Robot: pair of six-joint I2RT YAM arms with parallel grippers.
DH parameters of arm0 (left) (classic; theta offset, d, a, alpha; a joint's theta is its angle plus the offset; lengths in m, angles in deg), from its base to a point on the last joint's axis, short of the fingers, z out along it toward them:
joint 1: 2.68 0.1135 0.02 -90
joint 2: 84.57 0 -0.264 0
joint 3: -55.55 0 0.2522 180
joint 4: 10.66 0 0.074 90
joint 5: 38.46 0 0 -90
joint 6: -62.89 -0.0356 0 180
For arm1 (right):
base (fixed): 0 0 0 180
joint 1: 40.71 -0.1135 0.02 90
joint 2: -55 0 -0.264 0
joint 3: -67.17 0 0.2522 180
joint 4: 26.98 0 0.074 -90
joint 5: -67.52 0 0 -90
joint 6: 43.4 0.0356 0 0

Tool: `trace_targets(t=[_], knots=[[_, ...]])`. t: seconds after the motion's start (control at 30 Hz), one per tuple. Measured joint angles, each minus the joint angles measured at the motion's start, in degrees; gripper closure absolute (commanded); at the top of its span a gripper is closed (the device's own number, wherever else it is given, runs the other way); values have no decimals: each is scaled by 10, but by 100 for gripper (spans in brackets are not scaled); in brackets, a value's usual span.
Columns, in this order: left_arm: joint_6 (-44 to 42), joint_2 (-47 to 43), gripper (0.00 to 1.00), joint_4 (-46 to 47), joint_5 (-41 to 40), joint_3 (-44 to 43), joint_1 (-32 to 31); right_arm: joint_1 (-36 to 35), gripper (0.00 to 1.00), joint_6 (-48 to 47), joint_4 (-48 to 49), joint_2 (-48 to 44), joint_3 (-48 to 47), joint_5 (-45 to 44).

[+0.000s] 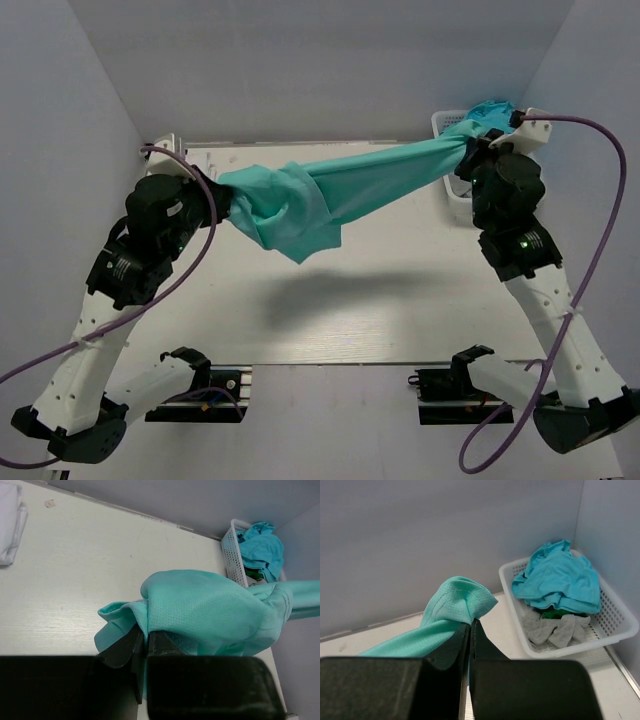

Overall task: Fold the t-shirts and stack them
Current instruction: Flatten out the tshirt

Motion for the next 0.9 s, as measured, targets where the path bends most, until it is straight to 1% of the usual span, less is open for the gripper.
trace_targets(t=[0.1, 0.2, 0.27, 0.3, 0.37, 0.43, 0.5, 0.53, 0.57, 0.6, 0.63, 0.67, 0.7, 0.77, 0.8, 0.83, 0.9], knots=[[10, -2, 98, 0, 3, 1, 0, 0, 100, 5, -1, -12, 0, 15], [25, 26, 89, 7, 1, 17, 0, 2, 100, 17, -3, 5, 12, 30], [31, 60, 88, 9, 2, 38, 2, 5, 100, 33, -10, 34, 26, 42], [34, 89, 85, 9, 1, 49, 3, 6, 100, 41, -14, 53, 33, 48], [36, 156, 85, 9, -4, 59, 9, 9, 100, 57, -21, 109, 47, 60], [36, 258, 80, 14, -7, 59, 21, 15, 100, 70, -29, 195, 51, 76], [32, 371, 75, 17, -9, 36, 37, 21, 100, 76, -39, 287, 43, 91], [29, 423, 66, 18, -9, 17, 46, 24, 100, 77, -47, 331, 33, 96], [26, 486, 56, 5, -7, -20, 58, 28, 95, 80, -68, 382, 10, 104], [21, 551, 41, -4, -6, -71, 70, 31, 77, 83, -88, 431, -18, 109], [18, 617, 8, -5, -7, -130, 83, 34, 37, 89, -112, 478, -52, 111], [10, 671, 3, -20, -8, -188, 94, 35, 17, 93, -135, 514, -87, 112], [9, 728, 0, -43, -7, -264, 105, 37, 10, 97, -149, 543, -117, 113], [2, 836, 0, -88, -3, -427, 121, 40, 10, 96, -166, 578, -160, 120], [-2, 863, 0, -97, -2, -472, 127, 40, 10, 96, -168, 580, -165, 125], [-7, 876, 0, -103, -3, -497, 134, 40, 10, 96, -174, 575, -164, 129], [-17, 862, 0, -123, -5, -490, 142, 40, 10, 96, -177, 555, -156, 138]])
